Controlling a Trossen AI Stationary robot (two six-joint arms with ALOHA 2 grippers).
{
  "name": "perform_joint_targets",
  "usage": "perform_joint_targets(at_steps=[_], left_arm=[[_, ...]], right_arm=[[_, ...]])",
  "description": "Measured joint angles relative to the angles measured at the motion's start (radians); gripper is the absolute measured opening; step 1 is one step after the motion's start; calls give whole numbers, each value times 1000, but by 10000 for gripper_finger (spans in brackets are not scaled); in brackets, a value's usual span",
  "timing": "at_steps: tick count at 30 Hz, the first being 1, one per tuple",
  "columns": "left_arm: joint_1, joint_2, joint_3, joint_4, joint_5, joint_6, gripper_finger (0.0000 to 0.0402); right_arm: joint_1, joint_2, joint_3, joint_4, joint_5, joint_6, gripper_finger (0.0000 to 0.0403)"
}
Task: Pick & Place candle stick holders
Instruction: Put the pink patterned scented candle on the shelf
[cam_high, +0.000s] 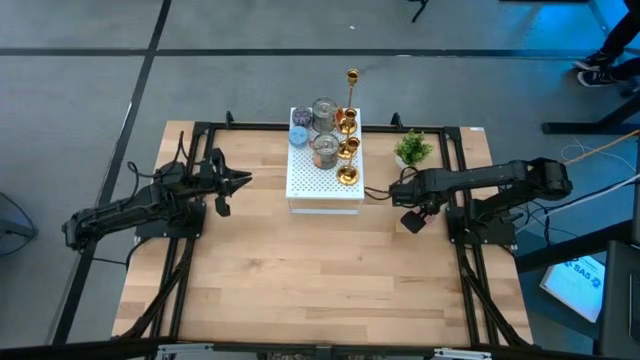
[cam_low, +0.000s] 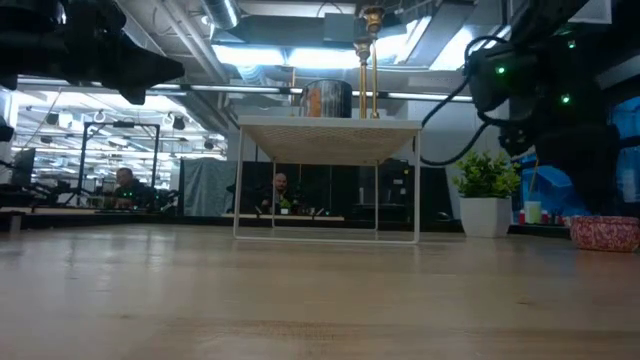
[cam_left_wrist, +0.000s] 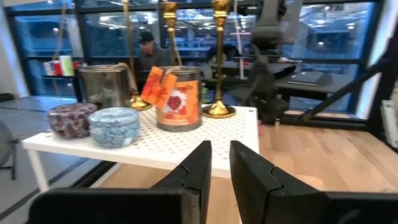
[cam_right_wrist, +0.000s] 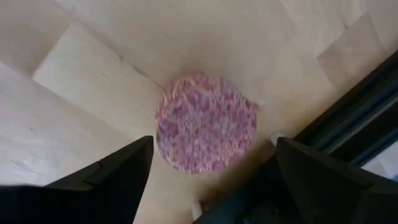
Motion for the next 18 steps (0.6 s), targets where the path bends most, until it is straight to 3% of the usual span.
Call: perform_joint_targets(at_steps=[9, 18], left_arm=[[0, 0, 0, 0, 22, -10, 53], [0, 0, 0, 0, 33, -10, 56]], right_arm=[[-128, 3, -103, 108, -70, -129, 344], [-124, 1, -113, 167, -74, -90, 336]])
